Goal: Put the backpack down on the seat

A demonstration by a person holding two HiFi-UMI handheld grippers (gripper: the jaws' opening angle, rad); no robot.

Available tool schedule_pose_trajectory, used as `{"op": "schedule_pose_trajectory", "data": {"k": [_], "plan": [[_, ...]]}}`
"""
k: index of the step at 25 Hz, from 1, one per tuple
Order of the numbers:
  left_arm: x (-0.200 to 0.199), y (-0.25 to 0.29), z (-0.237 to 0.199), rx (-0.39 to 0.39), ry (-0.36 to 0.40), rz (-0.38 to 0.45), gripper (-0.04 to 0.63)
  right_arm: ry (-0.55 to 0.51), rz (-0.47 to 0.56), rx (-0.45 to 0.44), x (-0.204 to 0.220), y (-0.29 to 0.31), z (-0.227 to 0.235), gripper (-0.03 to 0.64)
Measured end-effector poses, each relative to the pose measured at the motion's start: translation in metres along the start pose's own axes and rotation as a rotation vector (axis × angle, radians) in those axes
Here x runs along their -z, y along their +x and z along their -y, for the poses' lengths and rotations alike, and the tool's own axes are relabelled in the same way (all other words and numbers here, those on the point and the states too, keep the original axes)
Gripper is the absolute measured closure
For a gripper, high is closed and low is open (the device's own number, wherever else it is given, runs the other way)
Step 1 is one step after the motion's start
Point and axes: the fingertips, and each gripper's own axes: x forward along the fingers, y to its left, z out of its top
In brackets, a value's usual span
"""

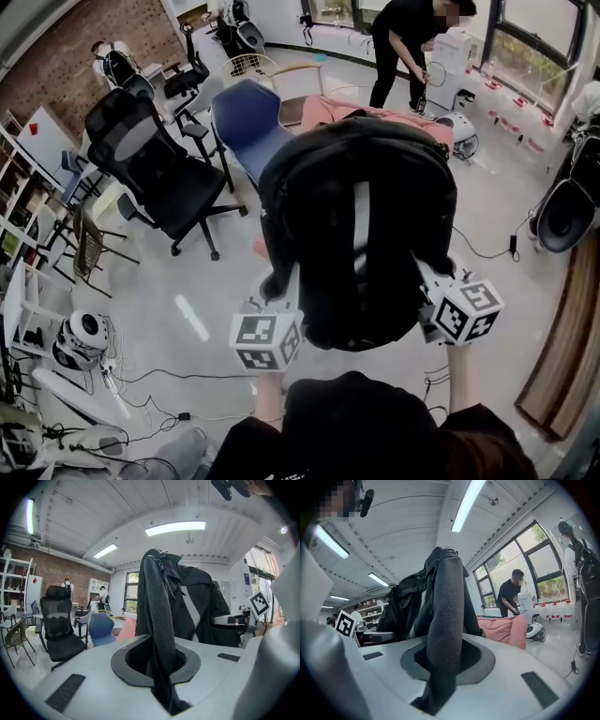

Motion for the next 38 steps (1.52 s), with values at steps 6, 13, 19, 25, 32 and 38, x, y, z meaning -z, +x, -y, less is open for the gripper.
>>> {"op": "schedule_pose_trajectory", "data": {"k": [6, 13, 19, 25, 32, 38], "plan": [[-0.008, 0.046, -0.028, 0.049, 0.003, -0.012, 0.561, 0.013, 0.002, 0.049, -0.006, 0.041, 0.014, 0.552], [-0.015, 0.095, -0.064, 0.107, 0.011, -0.027, 0.561, 0.024, -0.006, 0.098, -0.009, 0.091, 0.027, 0.552], [-0.021, 0.128, -0.083, 0.132, 0.015, -0.032, 0.561, 0.037, -0.007, 0.12, -0.012, 0.121, 0.04, 0.551], [-0.02, 0.163, -0.096, 0.144, 0.0, -0.059, 0.561, 0.055, -0.039, 0.132, -0.011, 0.152, 0.06, 0.551], [-0.024, 0.227, -0.109, 0.145, -0.018, -0.103, 0.561, 0.08, -0.077, 0.141, -0.017, 0.201, 0.104, 0.551], [-0.008, 0.284, -0.115, 0.138, -0.038, -0.176, 0.561, 0.126, -0.132, 0.147, 0.001, 0.238, 0.146, 0.551]]}}
